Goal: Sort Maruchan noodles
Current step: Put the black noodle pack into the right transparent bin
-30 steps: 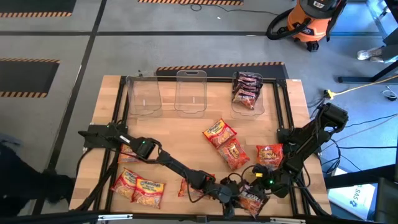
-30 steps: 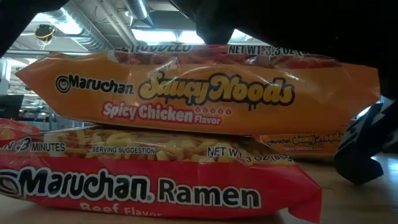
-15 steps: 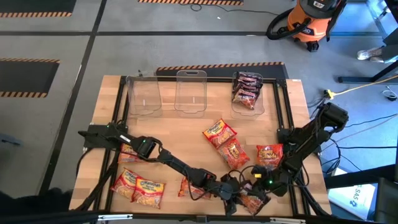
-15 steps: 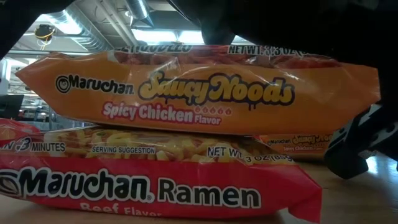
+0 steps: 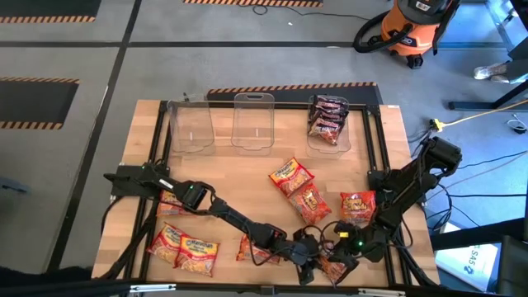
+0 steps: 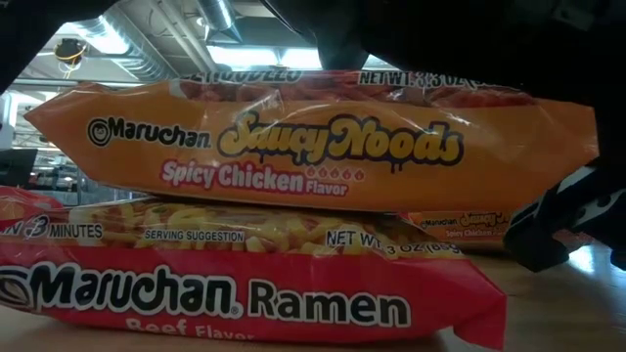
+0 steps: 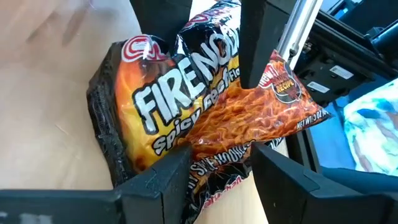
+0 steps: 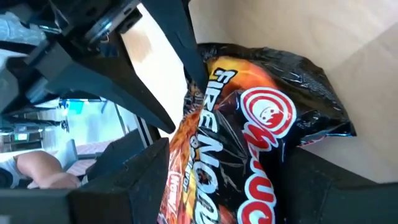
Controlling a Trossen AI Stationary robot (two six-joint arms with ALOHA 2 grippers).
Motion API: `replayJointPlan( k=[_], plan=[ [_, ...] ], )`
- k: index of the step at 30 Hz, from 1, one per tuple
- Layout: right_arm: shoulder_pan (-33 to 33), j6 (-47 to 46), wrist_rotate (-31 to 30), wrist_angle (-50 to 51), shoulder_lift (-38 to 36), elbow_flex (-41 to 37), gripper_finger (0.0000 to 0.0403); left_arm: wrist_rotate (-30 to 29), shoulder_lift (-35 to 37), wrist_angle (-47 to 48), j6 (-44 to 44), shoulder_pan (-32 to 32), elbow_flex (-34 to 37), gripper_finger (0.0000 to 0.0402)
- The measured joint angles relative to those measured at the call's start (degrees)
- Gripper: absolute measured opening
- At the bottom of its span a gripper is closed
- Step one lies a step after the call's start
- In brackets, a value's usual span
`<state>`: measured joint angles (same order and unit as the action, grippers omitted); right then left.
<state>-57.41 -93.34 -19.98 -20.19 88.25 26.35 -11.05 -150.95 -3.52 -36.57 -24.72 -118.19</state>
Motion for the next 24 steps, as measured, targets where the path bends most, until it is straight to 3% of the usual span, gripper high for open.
replayJointPlan(
  k=[7,18,24],
  plan=[
    [0.00,0.24,-1.47,-3.33,3.27,0.00,0.0233,-1.47,-0.08,-1.40,3.18,0.00,0.07,0.0165],
    [0.00,5.00,-1.98,-3.03,3.78,0.22,0.0086,-0.65,0.23,-1.78,7.93,0.19,0.05,0.0165],
    [0.11,12.33,-3.46,-1.99,3.86,1.60,0.0052,-0.19,3.84,3.44,11.83,-0.19,0.07,0.0165]
  ],
)
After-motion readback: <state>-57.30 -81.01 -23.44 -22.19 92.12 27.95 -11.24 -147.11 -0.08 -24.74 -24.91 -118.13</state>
